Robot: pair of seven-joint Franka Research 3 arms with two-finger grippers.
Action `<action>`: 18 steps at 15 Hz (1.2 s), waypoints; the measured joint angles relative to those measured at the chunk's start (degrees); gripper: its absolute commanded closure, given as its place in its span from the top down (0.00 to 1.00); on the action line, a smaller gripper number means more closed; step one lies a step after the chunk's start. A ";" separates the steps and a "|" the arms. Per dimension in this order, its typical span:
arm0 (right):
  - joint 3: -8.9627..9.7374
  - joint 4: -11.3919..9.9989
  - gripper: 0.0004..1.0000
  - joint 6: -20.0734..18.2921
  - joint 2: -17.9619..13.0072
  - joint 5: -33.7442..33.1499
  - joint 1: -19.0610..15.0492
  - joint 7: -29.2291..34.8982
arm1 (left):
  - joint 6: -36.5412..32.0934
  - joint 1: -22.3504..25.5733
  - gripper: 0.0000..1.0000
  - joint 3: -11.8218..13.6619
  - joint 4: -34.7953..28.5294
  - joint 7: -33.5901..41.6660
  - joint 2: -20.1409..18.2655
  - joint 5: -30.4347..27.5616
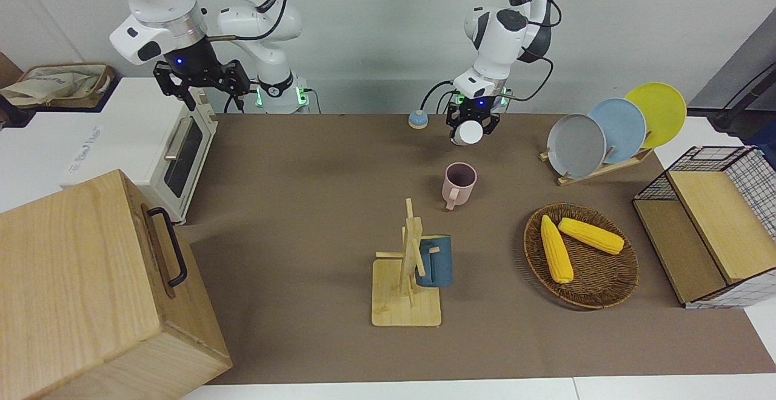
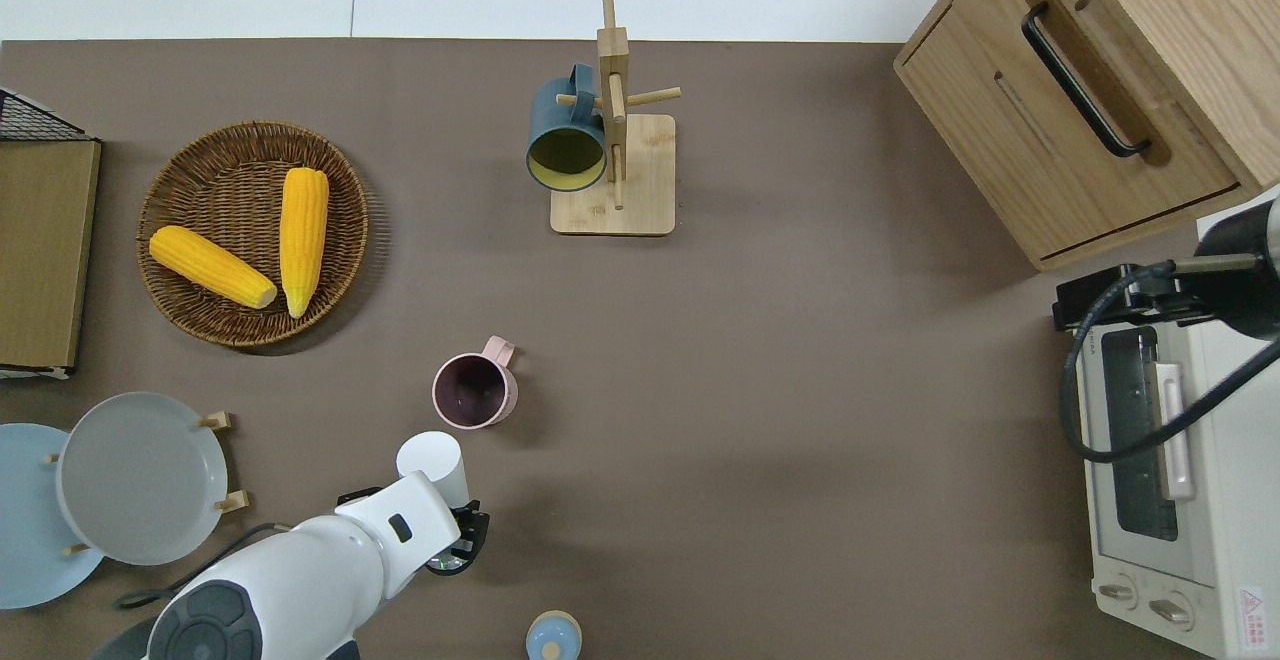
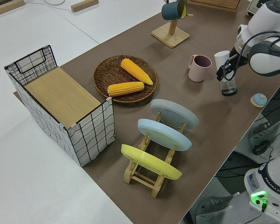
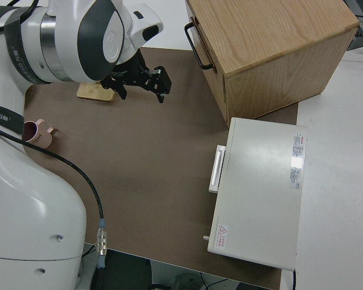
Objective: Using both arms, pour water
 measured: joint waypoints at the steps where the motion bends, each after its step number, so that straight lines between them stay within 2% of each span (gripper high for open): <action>1: 0.00 0.00 0.99 0.00 0.00 0.00 0.00 0.00 | -0.59 0.00 0.00 0.00 0.97 0.00 0.86 0.00; 6: 0.00 0.00 0.99 0.00 0.00 0.00 0.00 0.00 | -4.87 0.01 0.00 0.42 6.04 0.00 6.12 0.00; 12: 0.04 0.00 0.99 0.00 0.00 0.00 0.00 0.00 | -8.50 0.42 0.00 0.94 9.18 0.00 8.91 0.03; 18: 0.06 0.00 0.99 0.00 0.00 0.00 0.00 0.00 | -15.98 2.31 0.00 1.12 14.14 0.00 11.49 0.72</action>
